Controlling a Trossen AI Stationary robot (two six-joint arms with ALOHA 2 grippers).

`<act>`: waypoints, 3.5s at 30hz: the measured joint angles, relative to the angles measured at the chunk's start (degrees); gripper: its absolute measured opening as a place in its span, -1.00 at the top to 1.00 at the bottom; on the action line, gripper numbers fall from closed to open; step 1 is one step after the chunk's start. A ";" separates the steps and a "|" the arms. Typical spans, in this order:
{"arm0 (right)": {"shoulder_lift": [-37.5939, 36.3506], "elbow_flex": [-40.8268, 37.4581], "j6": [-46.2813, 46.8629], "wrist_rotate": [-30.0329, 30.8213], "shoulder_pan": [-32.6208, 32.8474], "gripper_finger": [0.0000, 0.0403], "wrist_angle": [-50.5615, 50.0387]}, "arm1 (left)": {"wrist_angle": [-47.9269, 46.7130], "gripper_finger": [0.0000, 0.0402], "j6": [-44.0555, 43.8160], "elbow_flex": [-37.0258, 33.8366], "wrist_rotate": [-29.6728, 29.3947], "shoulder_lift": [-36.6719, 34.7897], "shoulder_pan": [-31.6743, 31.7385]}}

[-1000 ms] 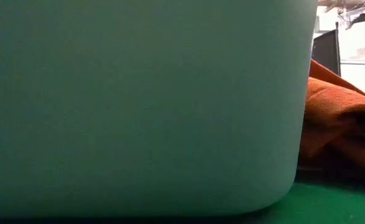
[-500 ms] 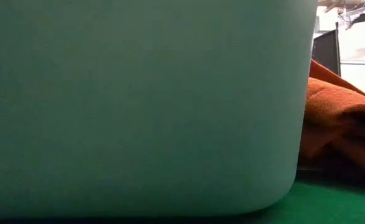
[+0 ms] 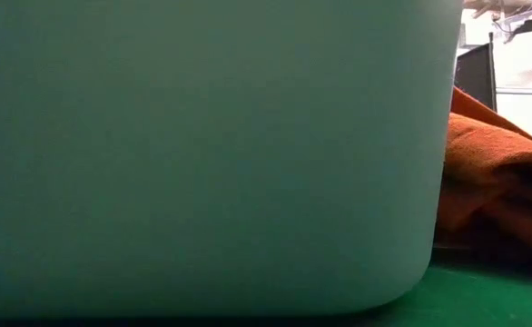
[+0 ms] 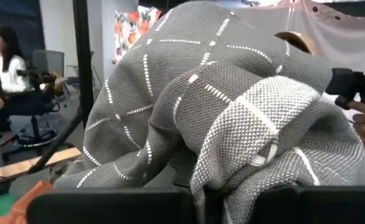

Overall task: Sort towels by color in basket
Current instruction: Put the gray checkered towel into the orange bin

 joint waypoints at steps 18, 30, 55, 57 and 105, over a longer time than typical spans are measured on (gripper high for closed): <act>-0.02 0.00 2.92 0.09 -1.90 -0.36 -6.85 | -16.07 0.92 5.70 -1.03 -21.41 21.45 -14.21; -0.07 -0.59 10.26 2.46 3.62 -0.36 -13.11 | -16.95 0.92 6.55 -1.88 -52.07 33.30 -26.87; 1.58 -2.86 23.66 9.92 15.92 -0.36 -3.74 | 44.32 0.92 22.27 -37.13 -50.14 12.66 -33.59; 2.06 -2.84 24.71 9.96 17.41 -0.36 -3.37 | 41.44 0.92 17.61 -38.35 -51.24 11.83 -35.02; 12.55 -2.84 33.02 21.57 26.88 -0.36 -3.98 | -20.79 0.36 -9.87 -8.50 -64.04 51.60 -44.25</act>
